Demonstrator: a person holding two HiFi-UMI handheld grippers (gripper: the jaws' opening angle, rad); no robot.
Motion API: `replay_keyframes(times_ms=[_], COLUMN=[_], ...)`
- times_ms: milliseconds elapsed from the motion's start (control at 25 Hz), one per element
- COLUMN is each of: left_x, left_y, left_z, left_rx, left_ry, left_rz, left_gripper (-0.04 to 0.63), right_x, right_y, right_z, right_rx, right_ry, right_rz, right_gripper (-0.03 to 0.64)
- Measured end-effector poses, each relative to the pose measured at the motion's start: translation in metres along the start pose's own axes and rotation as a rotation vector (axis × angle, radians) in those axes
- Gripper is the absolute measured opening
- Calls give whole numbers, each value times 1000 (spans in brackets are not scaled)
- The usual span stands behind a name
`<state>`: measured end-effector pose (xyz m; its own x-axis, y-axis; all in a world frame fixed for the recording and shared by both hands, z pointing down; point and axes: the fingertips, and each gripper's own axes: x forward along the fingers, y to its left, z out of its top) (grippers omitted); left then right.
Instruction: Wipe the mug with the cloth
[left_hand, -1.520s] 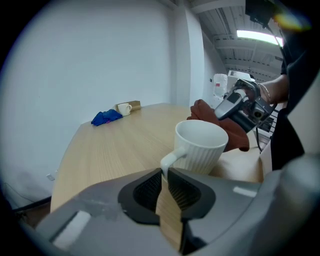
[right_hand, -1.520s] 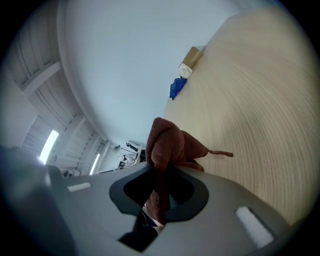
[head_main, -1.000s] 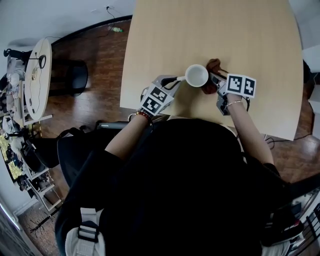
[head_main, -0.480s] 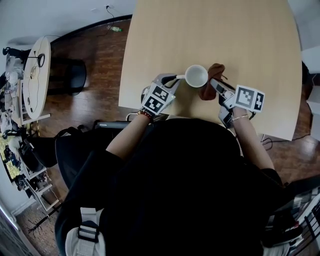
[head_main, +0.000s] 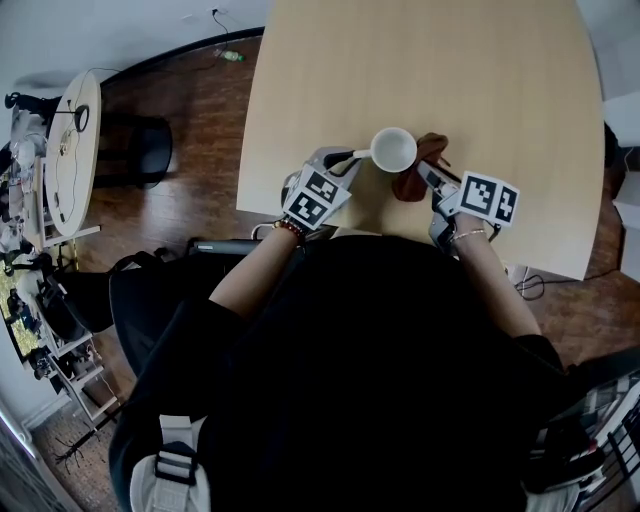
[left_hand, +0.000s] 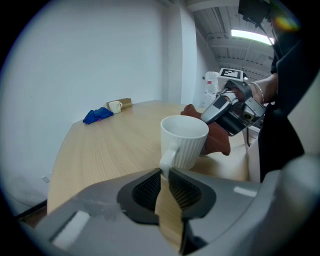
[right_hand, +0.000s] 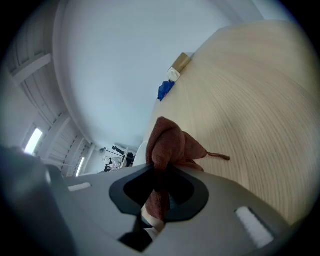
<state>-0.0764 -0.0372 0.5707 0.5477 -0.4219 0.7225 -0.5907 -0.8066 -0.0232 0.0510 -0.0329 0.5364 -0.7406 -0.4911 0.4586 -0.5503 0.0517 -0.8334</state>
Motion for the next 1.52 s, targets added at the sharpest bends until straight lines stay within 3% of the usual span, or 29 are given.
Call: replay_keyframes(times_ms=[440,1000,1520], left_x=[-6,9,19], left_y=[-26,-59,-65], left_z=[-4,6,19], left_rx=[37,116,178], left_ry=[12,15,29], left_rz=[-68,-157,-188], left_gripper=[63,61,55], right_x=[25,-10,20], right_y=[-38,10,-41], right_z=[4,18,5], right_rx=[-74,-46,-74], right_ry=[45,-31,47], right_rz=[-120,21,-89], right_gripper=[55,55,55])
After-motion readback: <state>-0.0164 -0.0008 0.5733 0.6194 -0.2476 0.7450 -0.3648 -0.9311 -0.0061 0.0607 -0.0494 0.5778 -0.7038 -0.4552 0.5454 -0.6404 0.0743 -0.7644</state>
